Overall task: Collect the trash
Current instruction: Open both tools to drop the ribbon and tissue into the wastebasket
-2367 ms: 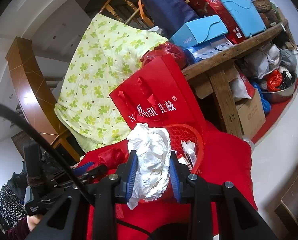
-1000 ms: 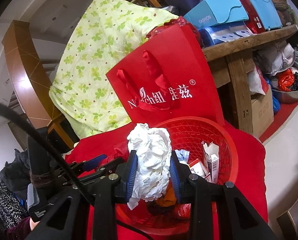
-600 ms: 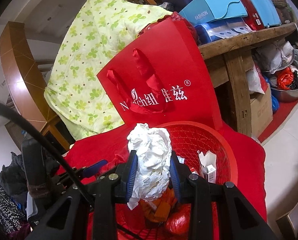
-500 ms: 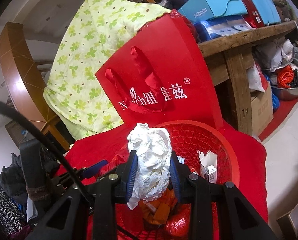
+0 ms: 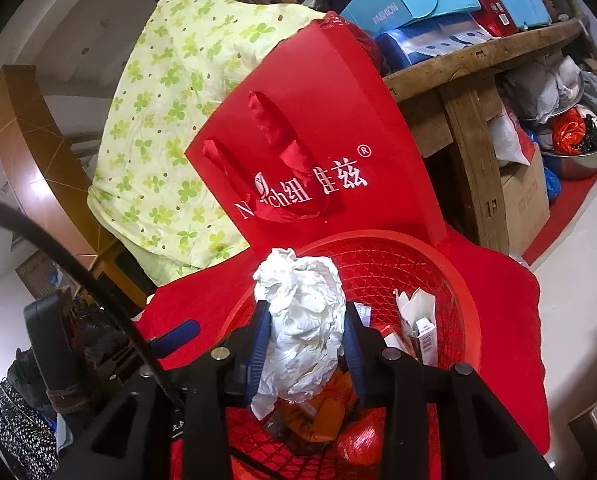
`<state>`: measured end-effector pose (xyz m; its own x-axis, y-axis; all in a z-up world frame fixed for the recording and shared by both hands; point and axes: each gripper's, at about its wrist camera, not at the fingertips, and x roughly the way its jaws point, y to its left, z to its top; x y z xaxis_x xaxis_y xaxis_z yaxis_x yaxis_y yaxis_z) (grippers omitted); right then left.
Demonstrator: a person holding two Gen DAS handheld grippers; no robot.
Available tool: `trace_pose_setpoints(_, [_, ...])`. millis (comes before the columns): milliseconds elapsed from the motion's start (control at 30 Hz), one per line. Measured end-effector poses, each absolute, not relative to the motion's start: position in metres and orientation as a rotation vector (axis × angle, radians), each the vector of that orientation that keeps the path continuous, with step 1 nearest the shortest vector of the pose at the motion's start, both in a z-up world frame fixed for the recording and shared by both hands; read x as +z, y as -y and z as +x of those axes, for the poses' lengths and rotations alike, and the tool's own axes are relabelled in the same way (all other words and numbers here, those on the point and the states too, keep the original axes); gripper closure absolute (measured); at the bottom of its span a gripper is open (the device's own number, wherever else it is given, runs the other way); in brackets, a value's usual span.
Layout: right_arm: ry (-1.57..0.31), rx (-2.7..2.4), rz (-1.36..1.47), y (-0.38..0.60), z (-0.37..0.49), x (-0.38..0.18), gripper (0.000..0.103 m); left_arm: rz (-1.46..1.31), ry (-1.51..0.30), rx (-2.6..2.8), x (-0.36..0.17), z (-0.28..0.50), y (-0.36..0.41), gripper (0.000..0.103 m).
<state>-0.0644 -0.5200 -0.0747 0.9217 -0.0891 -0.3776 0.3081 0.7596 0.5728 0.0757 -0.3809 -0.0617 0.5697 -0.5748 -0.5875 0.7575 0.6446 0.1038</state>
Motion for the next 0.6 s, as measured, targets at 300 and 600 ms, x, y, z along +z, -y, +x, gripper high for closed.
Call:
trace_pose_setpoints(300, [-0.287,-0.234,0.657,0.506,-0.076,-0.056,0.039,0.361,-0.511,-0.788,-0.047,0.064,0.357,0.021])
trace_pose_setpoints(600, [-0.290,-0.245,0.568,0.470,-0.085,-0.039,0.039,0.325,-0.478,-0.744,-0.030,0.057,0.324,0.016])
